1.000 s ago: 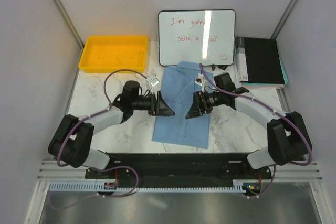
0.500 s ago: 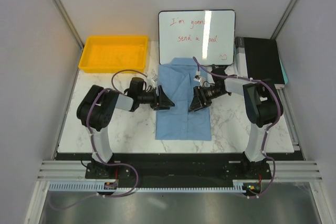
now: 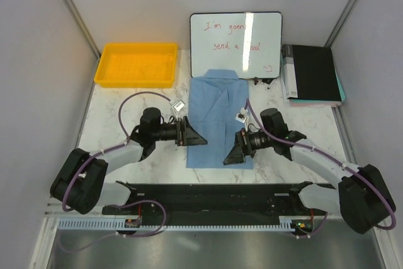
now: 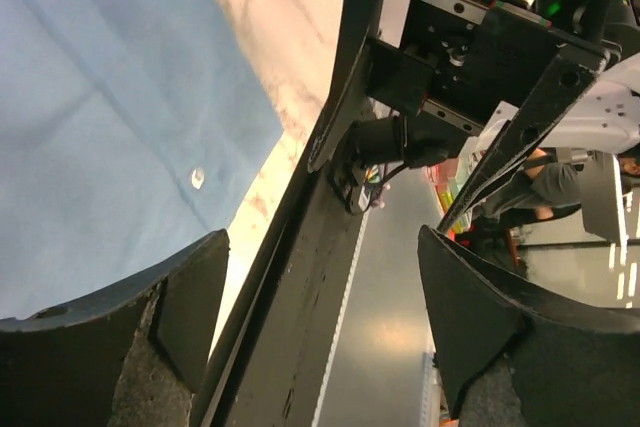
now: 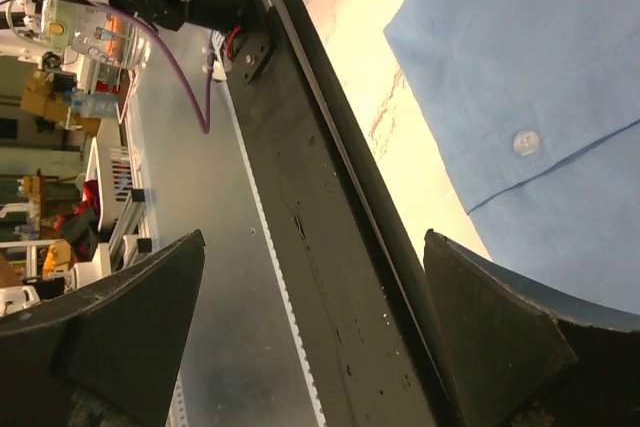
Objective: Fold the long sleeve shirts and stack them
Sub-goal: Fold the shirt
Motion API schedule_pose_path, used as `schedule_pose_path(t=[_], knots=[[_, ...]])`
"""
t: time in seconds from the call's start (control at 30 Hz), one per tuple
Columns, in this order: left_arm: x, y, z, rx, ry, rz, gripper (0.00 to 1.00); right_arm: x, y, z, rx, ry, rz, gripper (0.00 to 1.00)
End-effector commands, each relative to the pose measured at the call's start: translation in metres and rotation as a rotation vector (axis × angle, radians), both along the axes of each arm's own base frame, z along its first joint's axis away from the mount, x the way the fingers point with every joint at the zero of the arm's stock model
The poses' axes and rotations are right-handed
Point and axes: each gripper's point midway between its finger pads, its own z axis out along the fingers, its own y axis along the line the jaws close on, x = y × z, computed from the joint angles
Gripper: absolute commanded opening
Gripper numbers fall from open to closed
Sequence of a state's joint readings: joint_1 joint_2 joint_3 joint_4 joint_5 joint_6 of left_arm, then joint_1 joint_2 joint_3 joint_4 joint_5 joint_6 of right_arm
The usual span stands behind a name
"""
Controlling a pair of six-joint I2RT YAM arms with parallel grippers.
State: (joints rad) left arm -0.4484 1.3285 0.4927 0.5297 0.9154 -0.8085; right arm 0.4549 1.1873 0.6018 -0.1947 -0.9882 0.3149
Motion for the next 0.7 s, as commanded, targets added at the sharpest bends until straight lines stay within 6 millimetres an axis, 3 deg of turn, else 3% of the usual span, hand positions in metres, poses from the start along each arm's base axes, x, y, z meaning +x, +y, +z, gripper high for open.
schedule_pose_path(t=[0.0,0.17,0.2,0.33,0.5,0.57,0.67], knots=[[-0.008,0.007,-0.026,0.029,0.106,0.066,0.85,0.007,0.018,-0.027,0.000,0.055,-0.066,0.98],[-0.006,0.009,-0.030,0.031,0.084,0.082,0.97,-0.006,0.031,-0.045,-0.029,0.105,-0.023,0.98],[-0.006,0.009,-0.032,0.037,0.080,0.083,0.98,-0.014,0.026,-0.056,-0.052,0.139,-0.027,0.98],[-0.006,0.010,-0.045,0.061,0.105,0.092,0.99,-0.014,0.017,-0.083,-0.146,0.205,-0.081,0.98],[-0.004,0.012,-0.052,0.067,0.101,0.100,0.99,0.000,-0.006,-0.124,-0.239,0.336,-0.185,0.98],[-0.003,0.014,-0.051,0.064,0.097,0.101,0.99,0.001,-0.011,-0.128,-0.242,0.364,-0.195,0.98],[-0.006,0.016,-0.042,0.032,0.065,0.058,0.98,0.003,-0.002,-0.107,-0.159,0.336,-0.152,0.98]])
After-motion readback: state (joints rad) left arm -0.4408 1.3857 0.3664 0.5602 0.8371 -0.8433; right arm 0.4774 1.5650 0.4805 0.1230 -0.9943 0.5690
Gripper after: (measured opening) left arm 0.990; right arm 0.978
